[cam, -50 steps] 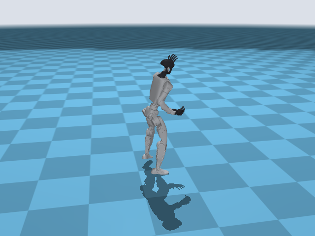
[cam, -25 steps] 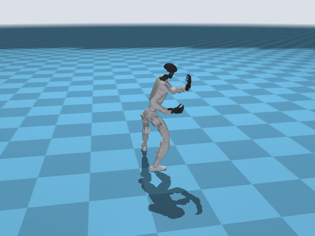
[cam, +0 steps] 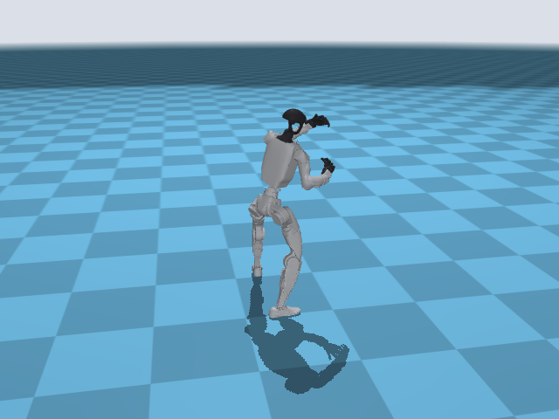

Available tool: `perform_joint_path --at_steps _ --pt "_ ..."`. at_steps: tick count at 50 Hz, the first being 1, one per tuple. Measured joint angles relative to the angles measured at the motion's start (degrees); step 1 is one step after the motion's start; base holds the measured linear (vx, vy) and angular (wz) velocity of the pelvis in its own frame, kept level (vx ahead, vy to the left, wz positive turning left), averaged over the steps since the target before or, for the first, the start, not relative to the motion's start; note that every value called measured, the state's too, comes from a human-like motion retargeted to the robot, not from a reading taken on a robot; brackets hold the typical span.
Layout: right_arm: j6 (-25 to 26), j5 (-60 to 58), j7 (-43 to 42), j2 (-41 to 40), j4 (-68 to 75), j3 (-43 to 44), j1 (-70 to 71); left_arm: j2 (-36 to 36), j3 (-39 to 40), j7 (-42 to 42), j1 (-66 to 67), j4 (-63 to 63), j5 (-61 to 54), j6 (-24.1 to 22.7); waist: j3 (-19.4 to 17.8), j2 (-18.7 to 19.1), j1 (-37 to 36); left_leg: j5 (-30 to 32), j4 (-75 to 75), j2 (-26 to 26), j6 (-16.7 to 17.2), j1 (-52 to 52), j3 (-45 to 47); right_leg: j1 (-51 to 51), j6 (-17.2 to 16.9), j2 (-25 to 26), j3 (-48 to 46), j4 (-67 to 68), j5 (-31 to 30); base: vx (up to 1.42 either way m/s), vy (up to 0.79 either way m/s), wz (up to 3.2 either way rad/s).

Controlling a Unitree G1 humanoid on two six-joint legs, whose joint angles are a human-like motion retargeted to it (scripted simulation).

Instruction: Kungfu

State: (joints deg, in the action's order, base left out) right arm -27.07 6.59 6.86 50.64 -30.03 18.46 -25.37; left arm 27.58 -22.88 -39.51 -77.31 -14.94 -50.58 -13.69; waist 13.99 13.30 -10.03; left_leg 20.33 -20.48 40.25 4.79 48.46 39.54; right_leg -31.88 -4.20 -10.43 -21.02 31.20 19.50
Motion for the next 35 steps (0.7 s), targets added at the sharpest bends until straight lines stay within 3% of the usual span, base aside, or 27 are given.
perform_joint_path --at_steps 5,10,13,16,17,18,20,22,25,28,30,35 --pt "3.26 -0.24 -0.42 11.93 -1.12 -1.61 12.13 14.29 -1.58 7.03 -4.57 -3.02 13.31 -7.01 3.26 -5.68 -4.83 -4.00 -4.40 -9.95 -1.33 6.77 -9.20 7.72 -7.47 -3.32 -0.29 -5.89 -4.84 0.29 0.28 2.39" --pt "5.52 -7.77 2.31 19.12 9.79 -5.43 32.98 19.27 -3.19 21.23 -12.20 -7.60 32.47 -13.89 4.84 -12.54 -9.69 -6.18 -8.03 -23.05 -5.50 12.95 -17.81 18.04 -10.52 -3.31 0.06 -12.26 -9.38 0.27 0.09 3.04" --pt "2.16 -22.33 4.24 19.26 28.73 -13.76 51.77 20.51 -5.65 30.75 -17.16 -8.99 43.81 -17.13 4.30 -18.79 -14.30 -6.86 -10.33 -27.76 -5.87 16.33 -20.86 20.97 -10.79 -2.06 1.48 -15.43 -9.19 0.16 -0.20 1.88" --pt "0.14 -45.98 -3.23 13.64 59.11 -29.54 78.05 24.33 -6.92 40.33 -21.49 -7.64 58.02 -18.31 2.15 -23.49 -18.72 -8.37 -14.15 -27.28 -5.43 19.93 -22.59 21.33 -10.80 -0.55 0.66 -17.74 -8.24 -0.06 -0.41 0.44" --pt "2.25 -55.48 -7.72 10.48 71.75 -34.30 86.92 25.85 -6.79 43.23 -22.42 -6.71 62.87 -18.28 1.25 -24.45 -19.42 -8.87 -15.20 -27.23 -5.60 20.61 -22.86 21.51 -10.80 -0.28 0.07 -18.05 -7.50 0.03 -0.40 0.32" --pt "8.50 -65.89 -13.59 6.67 85.75 -38.11 95.40 27.26 -6.35 45.82 -23.24 -5.74 67.57 -18.06 0.12 -25.07 -19.65 -9.12 -16.05 -27.48 -5.93 20.87 -22.96 22.00 -10.80 -0.27 -0.85 -18.26 -6.58 0.03 -0.40 0.38" --pt "31.65 -78.84 -16.26 0.62 107.90 -40.90 107.75 28.32 -5.06 50.52 -24.80 -4.30 74.79 -16.99 -1.91 -26.75 -20.68 -9.76 -17.59 -28.10 -6.61 21.75 -22.85 22.72 -10.80 -0.98 -2.70 -18.73 -4.72 0.07 -0.35 0.36" --pt "39.22 -78.48 -12.19 -3.25 121.78 -38.40 114.25 28.34 -4.54 52.01 -26.96 -3.25 76.83 -16.47 -3.91 -27.83 -22.11 -9.93 -18.29 -27.95 -6.92 23.03 -23.75 22.77 -10.80 -0.34 -3.55 -18.95 -3.64 0.04 -0.38 0.21" --pt "30.40 -71.21 -8.33 -4.45 120.17 -39.13 117.31 28.58 -4.76 49.33 -28.85 -2.70 75.62 -16.26 -5.28 -27.86 -21.27 -8.78 -18.81 -27.75 -6.37 24.17 -26.04 23.32 -10.80 2.11 -3.53 -19.11 -3.61 0.02 -0.31 0.19" --pt "29.76 -74.62 -20.59 -8.11 115.83 -37.95 116.51 29.75 -3.73 49.32 -26.87 -3.44 74.17 -16.57 -4.27 -27.41 -18.95 -8.84 -18.56 -27.00 -5.97 24.05 -25.73 22.69 -10.80 1.65 -3.47 -18.83 -3.36 0.03 0.02 -0.26" --pt "25.33 -78.47 -20.14 -9.71 115.30 -38.22 117.20 29.94 -3.42 49.77 -26.60 -3.93 73.62 -16.71 -4.77 -27.47 -17.98 -9.55 -17.86 -26.53 -5.74 23.37 -25.21 22.52 -10.80 1.08 -2.89 -19.04 -2.90 -0.09 -0.02 -0.35" --pt "27.60 -73.78 -18.57 -11.71 113.52 -36.41 115.71 28.79 -2.63 50.08 -24.86 -3.45 73.17 -16.52 -5.05 -26.64 -15.55 -9.39 -16.52 -26.93 -6.48 21.82 -24.07 22.99 -10.80 0.12 -2.45 -19.22 -2.14 -0.02 0.01 -0.03"
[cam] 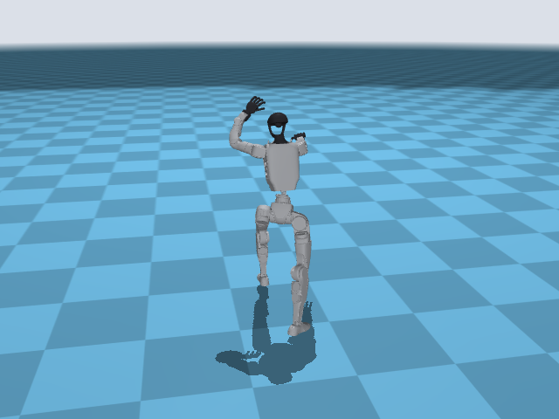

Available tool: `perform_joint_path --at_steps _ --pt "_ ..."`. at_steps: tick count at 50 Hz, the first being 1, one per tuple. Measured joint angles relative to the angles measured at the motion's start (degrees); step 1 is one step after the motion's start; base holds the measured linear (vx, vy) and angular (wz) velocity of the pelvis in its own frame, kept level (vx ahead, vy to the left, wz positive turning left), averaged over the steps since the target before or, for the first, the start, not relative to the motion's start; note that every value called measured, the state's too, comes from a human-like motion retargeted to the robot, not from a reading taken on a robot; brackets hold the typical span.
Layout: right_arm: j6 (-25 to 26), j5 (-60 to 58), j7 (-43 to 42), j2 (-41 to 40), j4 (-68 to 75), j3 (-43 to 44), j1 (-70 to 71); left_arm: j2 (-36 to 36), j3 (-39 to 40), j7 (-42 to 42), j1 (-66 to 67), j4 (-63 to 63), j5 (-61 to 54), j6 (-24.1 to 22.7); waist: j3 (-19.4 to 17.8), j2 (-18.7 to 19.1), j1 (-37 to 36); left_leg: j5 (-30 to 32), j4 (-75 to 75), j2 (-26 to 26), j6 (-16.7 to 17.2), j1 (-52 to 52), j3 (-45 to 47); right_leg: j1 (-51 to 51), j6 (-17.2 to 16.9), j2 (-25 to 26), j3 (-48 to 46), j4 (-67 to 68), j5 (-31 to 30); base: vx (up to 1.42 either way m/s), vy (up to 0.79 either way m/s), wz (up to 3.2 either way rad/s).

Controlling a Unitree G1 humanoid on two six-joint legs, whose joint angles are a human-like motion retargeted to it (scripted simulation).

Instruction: Kungfu

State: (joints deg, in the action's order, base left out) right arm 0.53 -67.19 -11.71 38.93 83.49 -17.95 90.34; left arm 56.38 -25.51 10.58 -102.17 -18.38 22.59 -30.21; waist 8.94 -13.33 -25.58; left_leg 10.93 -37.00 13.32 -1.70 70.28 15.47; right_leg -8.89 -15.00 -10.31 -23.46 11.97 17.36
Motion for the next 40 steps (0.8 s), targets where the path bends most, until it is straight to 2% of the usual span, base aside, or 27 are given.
perform_joint_path --at_steps 3,10,17,20,24,28,31,33,35,38,40 --pt "-1.39 -0.31 -0.95 -0.61 -0.07 0.44 -0.81 -0.01 -0.58 -0.31 0.38 0.47 0.14 -0.07 0.06 0.52 0.62 -0.15 1.20 0.85 0.90 -0.79 -0.18 -0.25 0.00 0.14 0.62 0.10 -0.06 -0.07 0.01 -0.27" --pt "-0.99 0.56 -2.44 -0.94 0.11 1.70 -2.51 -0.70 -1.06 -1.41 2.17 1.97 -1.68 0.64 0.31 0.63 1.43 -0.42 2.79 1.19 2.26 -1.68 -0.91 -0.13 0.00 0.53 1.23 -0.69 0.53 0.00 0.00 -0.03" --pt "-1.07 16.84 -2.32 -3.46 -0.80 6.79 -6.03 -4.86 0.30 -2.44 10.92 6.17 -5.41 2.46 1.60 0.11 1.85 -1.06 1.15 0.77 1.40 -0.19 -1.22 0.01 0.00 1.30 -0.01 -2.09 -1.91 0.10 0.05 0.09" --pt "-1.38 30.48 -0.81 -5.49 -2.44 9.81 -7.67 -7.90 0.81 -2.93 15.50 8.57 -5.68 3.54 1.26 -0.70 2.56 -3.38 0.49 -0.83 0.36 -1.26 -0.05 1.16 0.00 0.31 -0.45 -2.70 -4.54 0.27 0.16 0.32" --pt "-3.07 55.81 4.60 -9.31 -4.98 14.31 -9.78 -13.99 0.56 -4.05 22.70 12.51 -8.06 5.12 0.36 -1.51 3.47 -7.24 0.28 -3.91 -0.21 -4.60 1.72 4.14 0.00 -1.77 -1.34 -3.59 -12.11 0.37 0.24 0.40" --pt "-3.85 84.75 13.13 -13.96 -7.16 18.98 -12.03 -21.05 -0.85 -5.26 30.73 17.29 -11.04 5.05 -0.16 -2.76 4.98 -10.58 1.81 -8.99 -1.37 -10.16 3.77 7.18 0.15 -6.12 -1.71 -2.75 -26.31 0.56 0.34 0.51" --pt "-0.87 107.11 21.55 -18.01 -11.47 20.26 -14.84 -23.54 -2.56 -3.46 35.88 20.29 -8.34 3.81 0.70 -1.86 6.47 -11.92 5.16 -10.85 -1.43 -15.59 3.30 7.41 2.78 -7.49 -1.14 0.19 -38.38 0.52 0.24 0.08" --pt "1.76 118.08 27.87 -21.85 -17.55 20.65 -18.80 -23.50 -2.39 -2.44 38.54 21.09 -3.64 3.25 1.73 -0.29 8.07 -12.26 8.00 -11.24 -1.18 -19.73 2.57 6.07 3.96 -7.75 0.07 4.48 -42.56 0.62 0.27 -0.19" --pt "3.00 125.97 35.80 -25.05 -24.97 19.68 -24.25 -22.79 -0.82 -0.61 40.54 20.22 2.62 3.00 3.09 1.96 10.64 -11.81 11.14 -11.74 -1.79 -23.47 1.44 2.86 0.00 -5.31 4.94 9.39 -36.06 0.54 0.21 0.00" --pt "2.75 130.62 43.09 -27.87 -37.58 16.81 -35.92 -21.69 3.09 3.70 41.52 13.33 6.67 3.46 4.44 8.38 15.29 -10.42 14.53 -10.40 -1.57 -28.04 -3.40 -5.36 0.00 7.95 16.79 16.19 -24.17 0.46 0.19 0.19" --pt "2.70 128.66 43.61 -29.76 -45.36 15.39 -45.99 -21.35 6.06 5.68 41.25 4.83 7.39 2.44 5.39 11.49 16.97 -10.25 17.17 -10.30 -1.74 -31.64 -3.13 -11.66 0.00 11.58 21.62 19.66 -18.43 0.43 0.42 -0.23"
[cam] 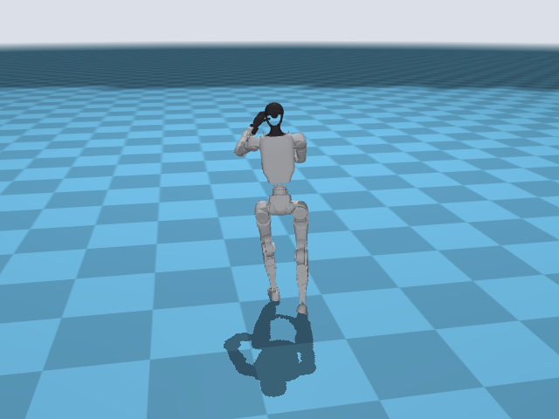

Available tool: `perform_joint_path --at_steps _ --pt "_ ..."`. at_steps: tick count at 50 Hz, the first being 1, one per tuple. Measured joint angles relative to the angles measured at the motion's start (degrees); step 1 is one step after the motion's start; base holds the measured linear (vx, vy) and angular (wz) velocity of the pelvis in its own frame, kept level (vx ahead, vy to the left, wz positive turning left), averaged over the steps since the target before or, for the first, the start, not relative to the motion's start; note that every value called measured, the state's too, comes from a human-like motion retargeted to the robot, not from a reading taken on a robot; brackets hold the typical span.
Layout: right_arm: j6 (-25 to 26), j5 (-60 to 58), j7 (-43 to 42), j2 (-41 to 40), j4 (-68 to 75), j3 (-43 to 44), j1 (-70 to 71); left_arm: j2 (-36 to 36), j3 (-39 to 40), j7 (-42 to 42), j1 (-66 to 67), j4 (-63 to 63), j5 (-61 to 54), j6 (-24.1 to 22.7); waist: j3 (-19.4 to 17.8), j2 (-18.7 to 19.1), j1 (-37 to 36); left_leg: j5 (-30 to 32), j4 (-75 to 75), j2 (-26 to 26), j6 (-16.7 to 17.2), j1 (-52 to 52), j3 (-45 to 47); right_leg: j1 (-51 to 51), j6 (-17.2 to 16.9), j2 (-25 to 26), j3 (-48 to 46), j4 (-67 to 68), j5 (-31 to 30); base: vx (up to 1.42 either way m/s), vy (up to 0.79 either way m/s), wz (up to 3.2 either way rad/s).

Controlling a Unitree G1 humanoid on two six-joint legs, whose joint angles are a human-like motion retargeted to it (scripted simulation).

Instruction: Kungfu

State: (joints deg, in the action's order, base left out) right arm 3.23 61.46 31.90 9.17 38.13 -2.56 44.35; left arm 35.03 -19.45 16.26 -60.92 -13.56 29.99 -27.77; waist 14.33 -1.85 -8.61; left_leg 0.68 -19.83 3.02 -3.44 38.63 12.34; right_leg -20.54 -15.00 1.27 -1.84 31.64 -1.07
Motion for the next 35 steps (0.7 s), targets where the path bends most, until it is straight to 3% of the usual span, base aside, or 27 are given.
perform_joint_path --at_steps 2,5,7,10,12,15,18,22,25,29,35 --pt "-0.60 -3.20 -0.77 -0.86 -5.94 -0.89 -11.65 -0.26 2.59 0.66 -2.05 -12.54 2.40 -0.58 0.10 1.21 1.62 0.25 3.94 -1.44 0.11 -4.76 2.36 -6.20 2.10 -0.85 2.00 0.97 3.40 0.43 0.47 -0.33" --pt "-2.12 -5.45 -1.48 -0.74 -13.13 -0.13 -30.92 -1.14 4.87 5.66 -7.53 -35.96 12.06 0.04 -0.96 4.09 5.51 0.30 7.60 -1.18 2.78 -10.97 2.19 -13.75 8.82 3.37 2.72 -3.75 5.10 0.44 0.21 -0.04" --pt "-0.08 -5.41 0.29 0.57 -16.33 2.00 -43.47 -0.46 3.60 11.13 -11.58 -51.97 15.76 3.51 -4.09 5.78 8.50 0.23 8.80 -0.23 4.43 -15.59 3.80 -16.61 11.69 6.82 3.89 -9.88 1.31 0.35 0.11 0.03" --pt "2.03 -4.19 3.47 3.36 -20.94 5.71 -59.97 4.01 -0.56 10.20 -17.55 -70.98 16.83 8.16 -9.38 6.92 16.21 -0.21 10.73 -1.28 6.99 -21.47 4.86 -21.68 15.22 8.28 2.12 -19.47 -9.58 0.20 0.10 0.64" --pt "2.07 -5.60 4.72 4.11 -23.09 9.15 -68.23 7.49 -0.50 9.05 -19.54 -76.94 15.80 11.91 -12.36 6.67 22.66 -1.20 11.61 -1.82 8.99 -24.23 5.68 -25.24 13.84 7.19 -2.74 -24.91 -11.91 0.05 0.03 0.99" --pt "-1.35 -11.07 5.54 3.41 -24.98 15.08 -78.09 12.87 0.11 10.36 -19.20 -77.82 14.81 10.74 -15.63 6.13 32.15 -2.43 12.04 -1.52 11.05 -26.44 5.28 -29.68 9.41 5.41 -10.64 -31.76 -8.67 0.05 -0.10 1.02" --pt "-8.53 -16.55 2.91 1.29 -24.45 19.81 -84.45 14.52 0.28 13.60 -17.01 -76.89 17.55 9.61 -15.84 5.24 35.60 -3.58 11.88 -0.75 11.46 -26.77 5.14 -33.27 10.83 5.40 -14.85 -33.21 -4.83 0.10 -0.22 0.47" --pt "-16.03 -20.07 -0.54 1.45 -24.10 21.13 -87.20 13.29 -0.38 14.20 -14.69 -76.91 20.59 9.85 -14.52 5.32 37.00 -4.99 11.12 0.78 12.25 -25.55 3.91 -36.87 14.51 5.57 -12.31 -28.06 -8.05 0.14 -0.15 0.33" --pt "-17.79 -24.50 0.13 3.24 -25.99 20.32 -86.14 13.51 0.53 13.77 -13.33 -76.89 20.83 9.33 -14.70 5.33 38.37 -6.11 10.39 1.70 13.16 -24.98 3.17 -35.61 12.75 5.67 -9.22 -26.30 -10.40 0.05 -0.02 0.17" --pt "-20.65 -28.42 -2.36 6.66 -30.29 18.73 -82.54 15.09 1.52 12.62 -12.12 -75.38 20.27 8.29 -15.02 4.83 37.53 -7.74 9.52 3.12 14.37 -24.37 4.17 -29.99 11.34 5.48 -8.67 -27.00 -9.03 0.03 0.01 -0.18" --pt "-25.73 -34.54 -12.34 12.71 -38.52 14.88 -74.30 14.56 6.51 8.22 -6.05 -67.17 15.58 4.38 -10.31 4.38 32.25 -8.19 6.75 3.76 14.56 -19.27 3.78 -22.12 9.51 3.51 -5.34 -25.50 -8.52 0.09 -0.02 -0.39"
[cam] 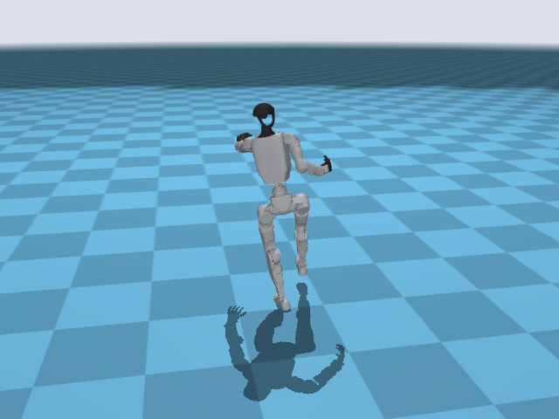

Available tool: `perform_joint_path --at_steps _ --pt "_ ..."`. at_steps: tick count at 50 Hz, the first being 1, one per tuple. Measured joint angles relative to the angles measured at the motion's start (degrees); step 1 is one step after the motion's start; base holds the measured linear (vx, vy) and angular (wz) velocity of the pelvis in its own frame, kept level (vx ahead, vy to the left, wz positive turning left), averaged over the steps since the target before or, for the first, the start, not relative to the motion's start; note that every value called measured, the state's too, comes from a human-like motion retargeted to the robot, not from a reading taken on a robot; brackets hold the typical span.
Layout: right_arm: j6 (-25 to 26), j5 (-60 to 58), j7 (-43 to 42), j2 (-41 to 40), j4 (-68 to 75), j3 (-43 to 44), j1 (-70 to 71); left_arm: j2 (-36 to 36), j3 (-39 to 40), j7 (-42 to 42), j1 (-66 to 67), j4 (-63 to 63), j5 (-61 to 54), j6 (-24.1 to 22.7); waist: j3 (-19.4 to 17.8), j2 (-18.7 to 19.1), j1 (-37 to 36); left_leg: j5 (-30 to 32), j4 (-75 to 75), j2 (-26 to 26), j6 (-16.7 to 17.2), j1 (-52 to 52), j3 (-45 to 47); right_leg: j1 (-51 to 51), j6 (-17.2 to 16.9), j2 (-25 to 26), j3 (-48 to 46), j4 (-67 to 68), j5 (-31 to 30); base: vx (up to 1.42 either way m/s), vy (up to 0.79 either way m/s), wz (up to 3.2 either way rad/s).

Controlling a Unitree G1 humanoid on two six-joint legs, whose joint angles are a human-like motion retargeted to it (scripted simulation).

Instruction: Kungfu

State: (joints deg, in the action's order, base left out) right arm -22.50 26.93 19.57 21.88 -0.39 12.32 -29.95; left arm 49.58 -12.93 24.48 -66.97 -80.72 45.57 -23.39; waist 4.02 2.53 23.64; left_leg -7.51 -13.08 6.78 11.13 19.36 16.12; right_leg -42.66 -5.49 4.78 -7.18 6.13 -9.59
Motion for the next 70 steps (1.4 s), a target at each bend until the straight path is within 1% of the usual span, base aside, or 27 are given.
perform_joint_path --at_steps 5,7,9,12,16,19,22,23,25,26,27,28,30,32,35,38,42,45,50,52,55,57,60,63,65,68,70 --pt "-0.15 -10.24 -9.20 7.07 -8.13 -5.28 11.92 -0.49 2.35 -6.60 9.17 10.67 -12.44 -4.96 4.59 -1.24 -6.67 1.46 -2.66 -1.21 -1.57 4.94 -1.06 7.48 -2.53 -3.34 4.86 2.03 0.67 0.07 0.03 -0.52" --pt "0.80 -14.78 -13.19 9.55 -10.61 -7.40 18.40 -1.68 3.78 -12.44 14.10 16.20 -21.66 -6.00 7.25 -1.81 -9.73 3.03 -3.95 -2.36 -3.37 8.32 -2.76 9.89 -3.07 -5.20 6.24 2.79 1.56 0.07 0.04 -0.54" --pt "1.86 -18.91 -17.63 11.86 -11.92 -8.98 25.99 -3.26 4.84 -22.12 19.97 23.34 -34.27 -5.93 10.01 -2.86 -13.69 3.40 -4.93 -3.74 -4.95 11.43 -4.12 12.17 -3.91 -7.17 7.34 3.57 3.19 -0.01 0.05 -0.67" --pt "3.28 -24.67 -23.81 14.80 -11.52 -10.69 39.85 -7.45 5.29 -37.52 30.97 35.40 -54.88 -1.57 13.82 -6.19 -20.27 2.73 -6.98 -5.82 -6.70 16.90 -4.82 15.83 -5.92 -11.26 5.84 4.12 4.50 -0.03 0.00 -0.67" --pt "7.09 -31.56 -27.26 20.40 -4.75 -11.35 61.58 -16.17 4.34 -55.52 48.59 49.58 -76.98 7.21 16.69 -11.60 -26.01 0.90 -12.62 -7.61 -7.28 25.91 -4.52 22.12 -7.42 -16.94 -2.61 3.75 4.73 -0.17 -0.17 0.20" --pt "7.37 -39.91 -27.13 27.06 9.02 -12.23 78.01 -24.03 3.61 -66.05 62.24 54.37 -86.49 13.93 16.37 -17.56 -30.61 -1.88 -18.82 -8.70 -8.36 33.42 -4.02 26.36 -7.04 -18.65 -6.71 3.69 4.14 -0.27 -0.38 0.50" --pt "7.37 -55.43 -30.65 32.09 37.12 -17.86 96.43 -29.57 5.77 -73.30 78.26 59.03 -96.48 21.46 12.95 -24.65 -35.24 -5.28 -26.09 -8.50 -10.97 39.32 -1.79 31.31 -7.78 -19.01 -8.24 2.79 2.94 -0.23 -0.53 0.22" --pt "9.69 -61.69 -33.00 32.38 48.65 -20.00 102.38 -30.90 7.58 -74.16 83.01 60.48 -100.07 24.38 11.51 -26.71 -36.72 -6.26 -28.48 -8.03 -11.26 41.00 -1.15 32.81 -8.81 -18.69 -8.25 2.17 2.50 -0.25 -0.65 -0.30" --pt "22.18 -69.77 -32.93 33.37 69.39 -25.07 113.42 -32.78 11.10 -72.74 89.98 62.52 -106.43 27.85 10.60 -29.97 -39.92 -7.80 -34.60 -4.30 -10.55 47.04 -1.97 32.83 -9.51 -14.44 -8.40 0.46 -0.21 -0.27 -0.71 -0.75" --pt "26.50 -72.31 -28.56 33.53 76.05 -26.37 117.06 -33.90 12.09 -71.53 92.66 63.08 -107.65 27.50 10.35 -30.91 -41.20 -8.25 -37.05 -2.62 -10.39 49.52 -2.75 32.23 -9.51 -12.60 -8.69 -0.12 3.05 -0.24 -0.59 -0.75" --pt "29.52 -74.02 -25.50 33.52 81.44 -27.19 120.19 -35.42 12.61 -70.47 95.09 63.73 -107.99 26.89 9.85 -31.69 -42.40 -8.68 -39.04 -1.61 -10.53 51.44 -3.04 31.92 -9.51 -11.77 -9.25 -0.70 5.99 -0.24 -0.33 -0.37" --pt "29.93 -74.05 -25.05 33.20 84.32 -27.06 122.28 -37.71 12.17 -69.70 97.01 64.52 -106.56 25.79 8.81 -32.16 -43.48 -9.08 -40.15 -1.93 -11.30 52.23 -2.35 32.18 -9.51 -12.95 -10.36 -1.29 8.28 -0.31 -0.19 -0.14" --pt "26.71 -70.53 -28.03 32.88 85.55 -27.08 125.43 -40.48 10.82 -69.22 99.26 65.83 -102.60 23.84 6.43 -31.75 -45.29 -8.86 -41.91 -1.32 -12.10 53.69 -2.74 32.05 -9.51 -12.83 -12.80 -0.60 13.28 -0.34 -0.14 0.05" --pt "21.51 -69.34 -31.76 32.24 83.22 -28.42 125.70 -41.67 9.26 -69.63 100.35 65.77 -101.77 23.67 4.87 -30.13 -45.40 -8.97 -42.48 -2.20 -13.64 52.55 -2.09 33.11 -9.51 -14.21 -13.93 0.98 17.30 -0.21 0.02 0.22" --pt "19.28 -74.55 -36.16 29.55 82.04 -29.64 125.76 -40.71 8.24 -70.85 100.45 66.05 -102.65 24.60 5.22 -27.43 -44.58 -8.20 -43.24 -1.09 -13.52 52.89 -2.52 32.67 -9.51 -12.97 -11.53 2.44 21.17 -0.26 -0.02 -0.04" --pt "20.36 -76.26 -34.52 27.36 82.22 -30.09 125.52 -37.18 7.94 -71.73 100.45 67.23 -100.91 24.57 6.07 -25.24 -42.03 -6.70 -42.58 -1.54 -13.42 53.11 -3.33 32.97 -9.51 -12.00 -10.92 2.26 23.72 -0.19 -0.01 0.28" --pt "19.12 -72.47 -33.95 26.49 81.41 -30.02 124.47 -34.14 6.86 -73.11 100.02 68.40 -100.74 25.92 5.22 -24.72 -41.08 -4.85 -39.19 -3.05 -14.27 50.71 -1.07 33.36 -9.33 -15.28 -12.50 2.84 26.30 -0.18 0.06 0.25" --pt "18.17 -72.33 -34.25 26.67 80.91 -30.06 123.63 -33.18 7.08 -73.61 99.48 68.64 -100.46 26.98 4.90 -23.96 -40.30 -3.43 -36.69 -3.18 -14.17 49.49 -0.57 32.98 -8.48 -15.37 -12.08 2.91 27.18 -0.19 0.02 0.16" --pt "17.53 -70.84 -34.76 26.32 81.14 -29.39 122.21 -31.88 10.22 -69.57 99.08 69.23 -100.44 29.09 5.26 -22.31 -38.05 -4.46 -33.11 -3.31 -13.64 47.75 -0.46 32.14 -4.95 -14.14 -11.08 3.18 27.65 -0.10 0.00 0.20" --pt "16.99 -68.99 -34.90 26.07 81.21 -28.89 121.36 -30.61 12.48 -67.30 98.50 69.37 -100.24 29.66 5.61 -22.12 -36.43 -6.80 -32.70 -2.55 -16.58 47.18 1.39 31.65 -2.76 -13.73 -11.22 3.33 27.35 0.03 -0.05 0.48" --pt "16.24 -67.34 -35.59 25.70 81.38 -28.29 120.08 -27.37 16.65 -64.21 96.63 68.33 -98.68 28.97 6.77 -22.03 -33.32 -10.23 -33.02 0.45 -22.02 46.47 6.82 30.95 -0.71 -13.71 -13.35 3.16 25.48 0.06 -0.07 0.65" --pt "15.77 -67.24 -35.95 25.63 81.61 -27.78 119.15 -24.70 19.58 -64.29 94.46 65.37 -94.65 27.75 7.46 -21.95 -32.28 -9.58 -33.02 2.54 -22.99 45.70 9.96 30.95 -0.88 -13.43 -14.04 2.62 23.67 0.15 -0.01 0.35" --pt "15.47 -66.70 -36.70 25.17 81.62 -26.37 117.76 -20.24 23.06 -65.01 90.56 58.11 -86.18 25.50 7.21 -21.74 -32.08 -3.92 -31.54 2.40 -20.01 44.72 8.98 32.44 -2.49 -12.77 -13.53 1.64 20.17 0.22 0.04 0.07" --pt "14.88 -63.59 -39.04 22.78 80.66 -23.51 114.92 -15.97 25.65 -63.88 83.83 45.56 -73.82 20.85 7.62 -21.77 -30.46 -4.46 -30.26 1.31 -17.38 42.78 8.26 33.41 -3.18 -12.68 -13.38 2.14 14.34 0.27 0.05 0.20" --pt "13.42 -61.32 -39.55 20.45 79.68 -21.95 112.46 -13.59 26.22 -60.85 77.77 35.35 -63.87 17.02 8.01 -21.90 -29.72 -4.71 -29.04 0.81 -16.91 40.75 8.02 33.68 -3.23 -13.25 -14.10 3.58 8.40 0.35 0.06 -0.02" --pt "11.78 -58.85 -39.08 17.03 77.63 -20.40 108.91 -11.73 22.67 -52.66 67.72 22.79 -50.29 12.91 8.07 -21.39 -29.50 -4.44 -25.85 -0.19 -17.34 37.01 7.04 33.12 -2.91 -14.45 -15.55 8.31 -3.45 0.32 0.07 -0.01" --pt "9.83 -57.08 -38.34 14.69 75.78 -19.82 106.45 -12.07 19.36 -46.73 59.50 13.94 -40.95 10.23 8.15 -19.74 -29.00 -3.89 -22.99 -0.99 -17.34 34.13 5.38 31.47 -1.11 -14.33 -15.66 13.76 -10.58 0.24 0.09 0.22"
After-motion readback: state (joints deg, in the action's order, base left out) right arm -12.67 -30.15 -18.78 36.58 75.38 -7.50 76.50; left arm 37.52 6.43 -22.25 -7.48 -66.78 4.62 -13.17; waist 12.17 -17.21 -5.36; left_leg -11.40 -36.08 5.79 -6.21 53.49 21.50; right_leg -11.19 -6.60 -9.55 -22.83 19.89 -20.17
